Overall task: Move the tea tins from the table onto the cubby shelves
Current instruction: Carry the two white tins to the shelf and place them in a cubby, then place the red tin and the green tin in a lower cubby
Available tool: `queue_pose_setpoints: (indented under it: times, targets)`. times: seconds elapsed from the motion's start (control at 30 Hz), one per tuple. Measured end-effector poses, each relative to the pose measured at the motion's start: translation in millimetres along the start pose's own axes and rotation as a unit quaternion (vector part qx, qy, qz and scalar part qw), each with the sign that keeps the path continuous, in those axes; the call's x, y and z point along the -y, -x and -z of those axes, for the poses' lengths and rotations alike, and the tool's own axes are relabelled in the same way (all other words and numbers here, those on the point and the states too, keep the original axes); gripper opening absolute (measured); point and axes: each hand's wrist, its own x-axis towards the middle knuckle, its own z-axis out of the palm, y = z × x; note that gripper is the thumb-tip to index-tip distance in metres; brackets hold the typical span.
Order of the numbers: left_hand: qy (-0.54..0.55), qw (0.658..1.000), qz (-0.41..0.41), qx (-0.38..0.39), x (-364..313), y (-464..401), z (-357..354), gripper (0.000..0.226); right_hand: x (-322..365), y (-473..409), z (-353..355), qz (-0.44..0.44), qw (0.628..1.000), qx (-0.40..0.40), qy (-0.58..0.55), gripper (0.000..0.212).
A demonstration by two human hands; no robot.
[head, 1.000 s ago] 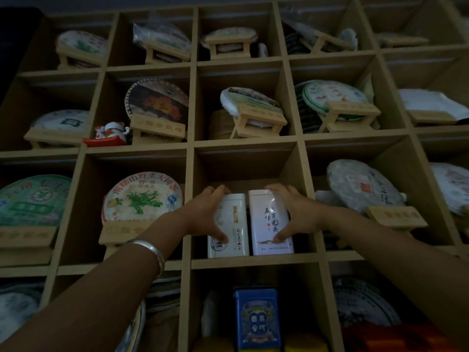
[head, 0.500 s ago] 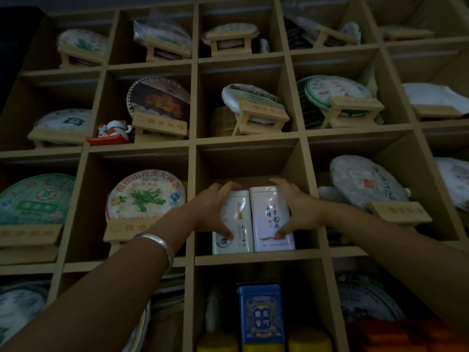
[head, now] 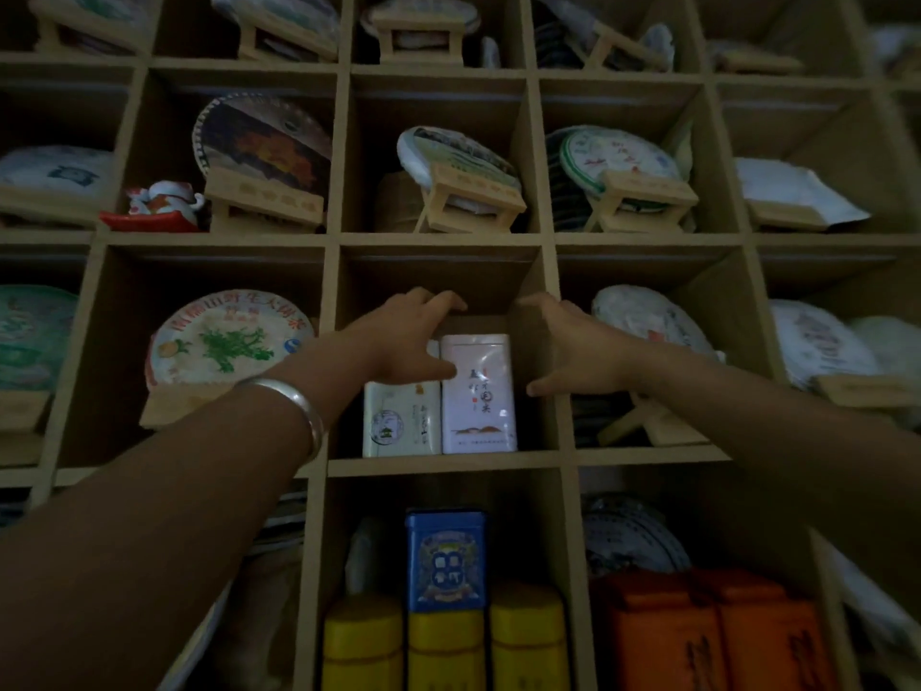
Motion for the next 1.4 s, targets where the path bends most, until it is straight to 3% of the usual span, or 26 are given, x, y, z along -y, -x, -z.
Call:
queue_pose_setpoints:
  times: [0.13,0.37,0.5,0.7,0.9,1.03,1.23,1.4]
  targets:
    - [0.043,0.998,-0.037,0.002,-39,0,1,0.063,-13,42,28,-0.017,0.988,0.064,0.141,0.079]
    - [0.096,0.985,-0.139,0.039,-151,14,-19,0.063,-22,166,87,-0.169,0.938,0.159,0.258,0.073]
    - [0.153,0.961,-0.224,0.053,-244,24,-33,0.062,-12,262,147,-0.304,0.88,0.183,0.315,0.072]
    - [0.323,0.878,-0.341,0.085,-413,68,-24,0.063,42,434,273,-0.469,0.754,0.206,0.411,0.073]
    - [0.414,0.795,-0.423,0.135,-592,162,28,0.066,155,590,394,-0.603,0.635,0.138,0.463,0.067]
    - [0.426,0.725,-0.512,0.175,-697,240,80,0.068,235,689,442,-0.679,0.551,0.148,0.461,0.064]
    - [0.467,0.649,-0.57,0.189,-825,342,177,0.067,326,823,506,-0.761,0.454,0.124,0.446,0.061]
    - [0.458,0.6,-0.627,0.192,-922,432,232,0.067,361,933,548,-0.815,0.397,0.113,0.407,0.063]
